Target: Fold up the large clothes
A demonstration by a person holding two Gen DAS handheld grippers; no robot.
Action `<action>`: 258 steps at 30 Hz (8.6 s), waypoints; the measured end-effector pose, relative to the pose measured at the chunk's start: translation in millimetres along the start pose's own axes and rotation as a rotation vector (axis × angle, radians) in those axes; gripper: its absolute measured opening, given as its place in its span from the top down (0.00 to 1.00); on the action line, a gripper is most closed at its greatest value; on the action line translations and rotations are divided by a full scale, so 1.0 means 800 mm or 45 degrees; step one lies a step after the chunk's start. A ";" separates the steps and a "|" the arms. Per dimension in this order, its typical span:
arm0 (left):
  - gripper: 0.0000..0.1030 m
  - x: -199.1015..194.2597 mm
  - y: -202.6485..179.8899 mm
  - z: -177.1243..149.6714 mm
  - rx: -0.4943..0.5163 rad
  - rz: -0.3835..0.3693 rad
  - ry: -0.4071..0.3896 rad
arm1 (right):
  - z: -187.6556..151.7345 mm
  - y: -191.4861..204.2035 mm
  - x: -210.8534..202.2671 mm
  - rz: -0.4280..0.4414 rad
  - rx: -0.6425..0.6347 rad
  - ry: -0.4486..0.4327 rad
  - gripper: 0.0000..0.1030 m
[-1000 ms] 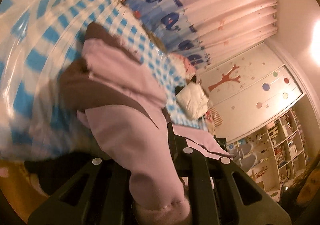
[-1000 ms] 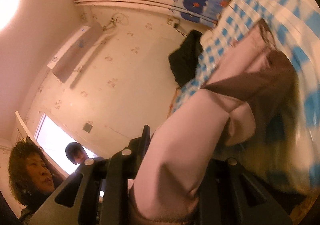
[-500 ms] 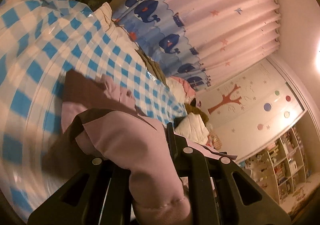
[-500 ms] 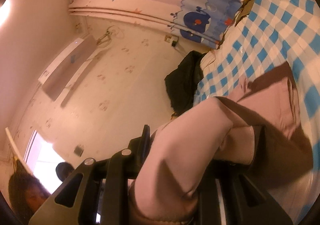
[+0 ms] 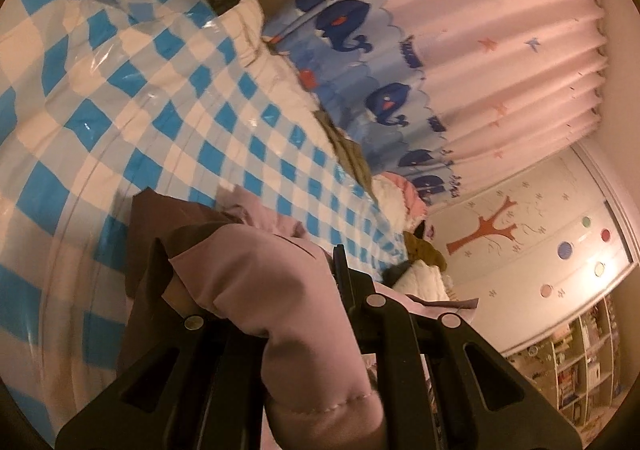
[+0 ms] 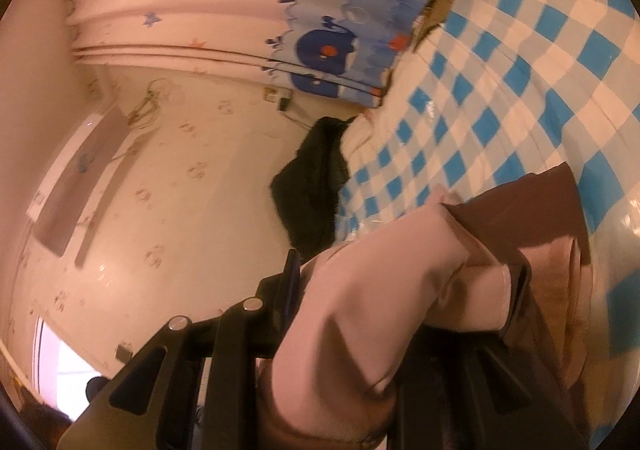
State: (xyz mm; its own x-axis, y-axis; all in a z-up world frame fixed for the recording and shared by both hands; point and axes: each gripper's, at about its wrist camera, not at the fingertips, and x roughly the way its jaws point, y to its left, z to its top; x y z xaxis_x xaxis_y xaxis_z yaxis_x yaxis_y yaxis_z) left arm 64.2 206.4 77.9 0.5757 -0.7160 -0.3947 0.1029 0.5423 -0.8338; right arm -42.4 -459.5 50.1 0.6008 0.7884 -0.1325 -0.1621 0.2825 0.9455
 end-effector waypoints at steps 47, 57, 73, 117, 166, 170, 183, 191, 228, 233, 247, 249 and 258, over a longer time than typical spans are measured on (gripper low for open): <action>0.11 0.309 -0.051 -0.077 1.074 0.928 0.201 | -0.022 -0.024 0.246 -1.174 -0.945 0.384 0.10; 0.11 0.300 -0.048 -0.030 0.921 1.032 0.173 | 0.004 -0.013 0.245 -1.120 -0.875 0.333 0.10; 0.07 0.302 0.067 0.034 0.636 1.244 0.294 | 0.061 -0.101 0.222 -1.305 -0.627 0.315 0.07; 0.07 -0.058 0.165 -0.194 -0.188 0.459 0.074 | -0.147 -0.090 -0.124 -0.600 -0.038 -0.011 0.06; 0.59 -0.038 0.080 -0.204 -0.138 0.288 0.087 | -0.213 -0.023 -0.123 -0.311 -0.030 -0.107 0.65; 0.32 -0.042 0.145 -0.242 -0.350 0.348 0.172 | -0.256 -0.088 -0.147 -0.348 0.175 -0.038 0.42; 0.55 -0.022 0.100 -0.237 -0.183 0.490 -0.016 | -0.244 -0.092 -0.132 -0.216 0.235 -0.180 0.64; 0.51 -0.087 0.032 -0.293 0.001 0.489 0.035 | -0.282 -0.067 -0.194 -0.239 0.140 -0.150 0.60; 0.10 -0.069 0.109 -0.302 -0.256 0.385 -0.093 | -0.165 -0.005 0.308 -1.306 -0.833 0.417 0.06; 0.10 -0.065 0.099 -0.300 -0.205 0.470 -0.102 | -0.155 0.043 0.323 -1.250 -0.956 0.303 0.06; 0.09 -0.064 0.047 -0.296 0.116 0.743 -0.213 | -0.166 0.070 0.298 -1.186 -0.973 0.324 0.06; 0.09 -0.065 0.042 -0.298 0.140 0.761 -0.223 | -0.198 0.095 0.269 -1.168 -1.066 0.278 0.06; 0.08 -0.065 0.016 -0.313 0.261 0.801 -0.298 | -0.253 0.002 0.223 -1.228 -1.031 0.294 0.05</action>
State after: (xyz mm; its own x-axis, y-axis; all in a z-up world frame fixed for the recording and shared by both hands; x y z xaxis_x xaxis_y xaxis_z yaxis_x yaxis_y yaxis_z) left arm -167.5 140.4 -8.9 0.7334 -0.1377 -0.6657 -0.1695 0.9113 -0.3753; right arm -94.1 -207.8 -32.0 0.6047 0.1325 -0.7854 -0.2156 0.9765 -0.0013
